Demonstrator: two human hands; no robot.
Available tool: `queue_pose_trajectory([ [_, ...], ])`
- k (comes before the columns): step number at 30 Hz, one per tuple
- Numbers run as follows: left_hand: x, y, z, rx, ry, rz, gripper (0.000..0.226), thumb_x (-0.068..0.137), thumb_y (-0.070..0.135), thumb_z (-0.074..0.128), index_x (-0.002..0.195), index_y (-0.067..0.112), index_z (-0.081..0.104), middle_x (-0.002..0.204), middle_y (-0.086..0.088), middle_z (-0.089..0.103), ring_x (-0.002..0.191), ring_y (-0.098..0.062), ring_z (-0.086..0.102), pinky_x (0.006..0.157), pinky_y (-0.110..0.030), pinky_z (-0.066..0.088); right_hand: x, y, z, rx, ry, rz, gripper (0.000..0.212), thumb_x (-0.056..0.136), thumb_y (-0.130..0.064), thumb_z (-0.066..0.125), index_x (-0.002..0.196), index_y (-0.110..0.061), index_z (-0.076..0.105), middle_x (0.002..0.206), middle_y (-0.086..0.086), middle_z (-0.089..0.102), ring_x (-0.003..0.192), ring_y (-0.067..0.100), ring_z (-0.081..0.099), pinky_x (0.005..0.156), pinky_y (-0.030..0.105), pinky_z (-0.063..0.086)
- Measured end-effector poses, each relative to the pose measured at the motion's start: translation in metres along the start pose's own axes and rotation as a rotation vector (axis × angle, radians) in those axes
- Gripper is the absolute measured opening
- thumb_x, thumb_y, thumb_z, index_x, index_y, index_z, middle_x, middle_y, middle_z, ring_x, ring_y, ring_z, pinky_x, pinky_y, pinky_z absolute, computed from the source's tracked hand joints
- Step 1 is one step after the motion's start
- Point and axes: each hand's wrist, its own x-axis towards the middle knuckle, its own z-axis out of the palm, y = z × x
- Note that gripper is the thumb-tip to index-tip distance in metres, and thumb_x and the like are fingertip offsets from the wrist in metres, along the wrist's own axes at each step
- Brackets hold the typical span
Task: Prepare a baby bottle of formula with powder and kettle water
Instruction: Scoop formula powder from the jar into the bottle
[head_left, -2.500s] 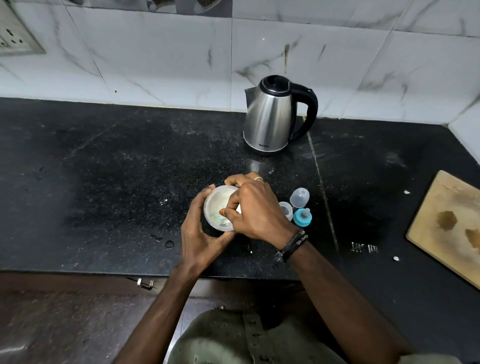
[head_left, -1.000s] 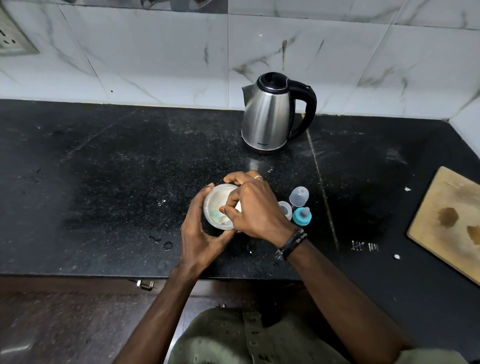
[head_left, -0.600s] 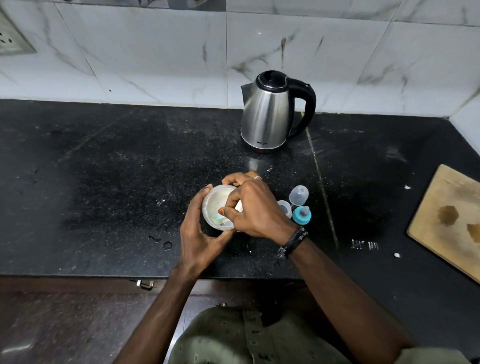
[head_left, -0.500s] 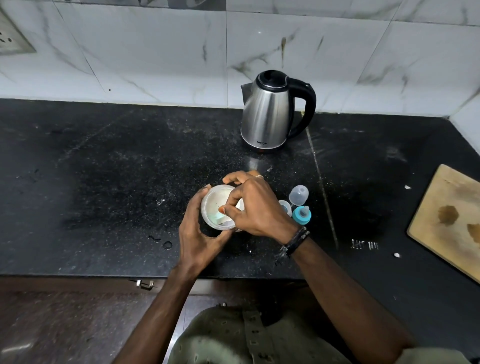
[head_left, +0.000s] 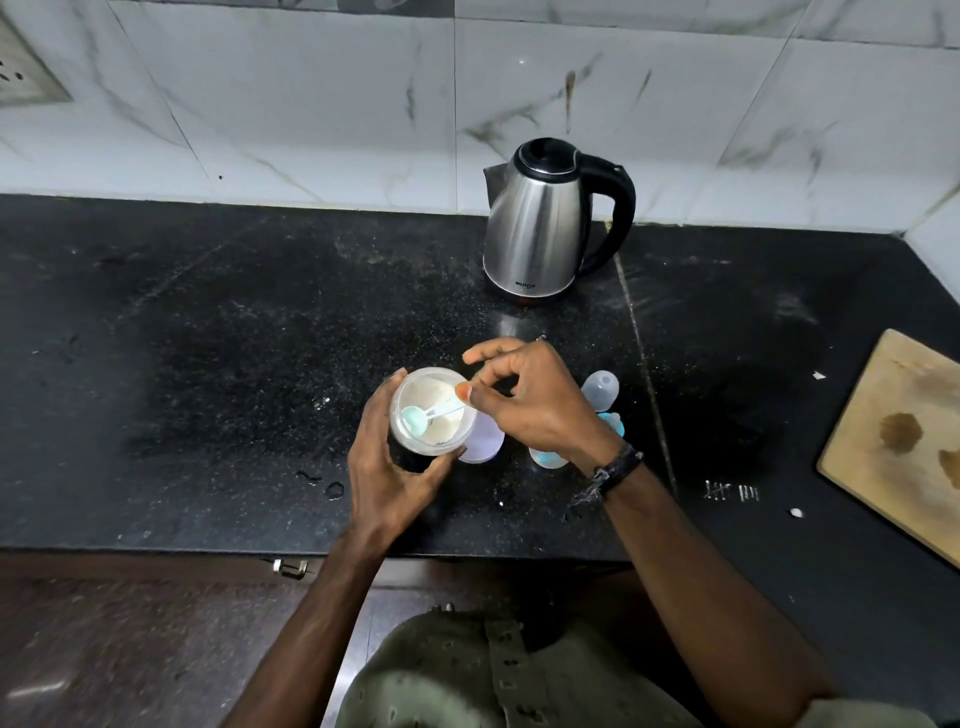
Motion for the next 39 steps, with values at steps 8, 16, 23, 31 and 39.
queue_pose_trajectory([
  [8,-0.004,-0.005,-0.002,0.006,0.029,-0.043,0.090,0.068,0.021,0.093,0.145,-0.001,0.050,0.146,-0.013,0.060,0.136,-0.025,0.059,0.113,-0.041,0.048,0.004,0.006,0.001,0.063,0.060,0.051,0.013,0.085,-0.017,0.077,0.080,-0.005,0.078,0.113,0.001,0.069,0.102,0.010,0.065,0.087,0.025,0.050],
  [16,-0.008,-0.021,-0.007,-0.014,0.032,-0.162,0.096,0.065,0.029,0.095,0.147,0.008,0.049,0.145,-0.008,0.061,0.135,-0.025,0.058,0.113,-0.050,0.047,0.006,0.014,0.001,0.194,0.122,0.143,0.012,0.085,-0.015,0.077,0.080,-0.004,0.078,0.103,0.002,0.073,0.093,0.006,0.067,0.086,0.026,0.055],
  [23,-0.011,-0.027,-0.010,-0.030,0.026,-0.239,0.094,0.064,0.036,0.093,0.145,0.018,0.050,0.141,0.003,0.062,0.132,-0.014,0.058,0.112,-0.043,0.049,0.008,0.019,0.000,0.286,0.136,0.196,0.017,0.086,-0.011,0.075,0.080,0.005,0.075,0.097,0.002,0.075,0.085,0.000,0.067,0.081,0.017,0.054],
  [31,-0.017,-0.041,-0.007,-0.041,0.000,-0.327,0.102,0.062,0.044,0.092,0.149,0.019,0.045,0.145,0.002,0.060,0.135,-0.019,0.057,0.110,-0.057,0.049,0.007,0.019,0.000,0.341,0.121,0.256,0.018,0.087,-0.015,0.075,0.069,-0.016,0.074,0.094,-0.001,0.076,0.074,0.000,0.064,0.065,0.015,0.050],
  [39,-0.015,-0.032,-0.007,0.049,0.036,-0.231,0.132,0.054,0.060,0.090,0.158,0.012,0.026,0.163,0.001,0.036,0.152,-0.014,0.034,0.126,-0.045,0.031,0.005,0.022,-0.005,0.397,0.163,0.301,0.008,0.085,-0.018,0.078,0.077,-0.017,0.077,0.088,0.000,0.077,0.066,-0.005,0.062,0.057,0.011,0.046],
])
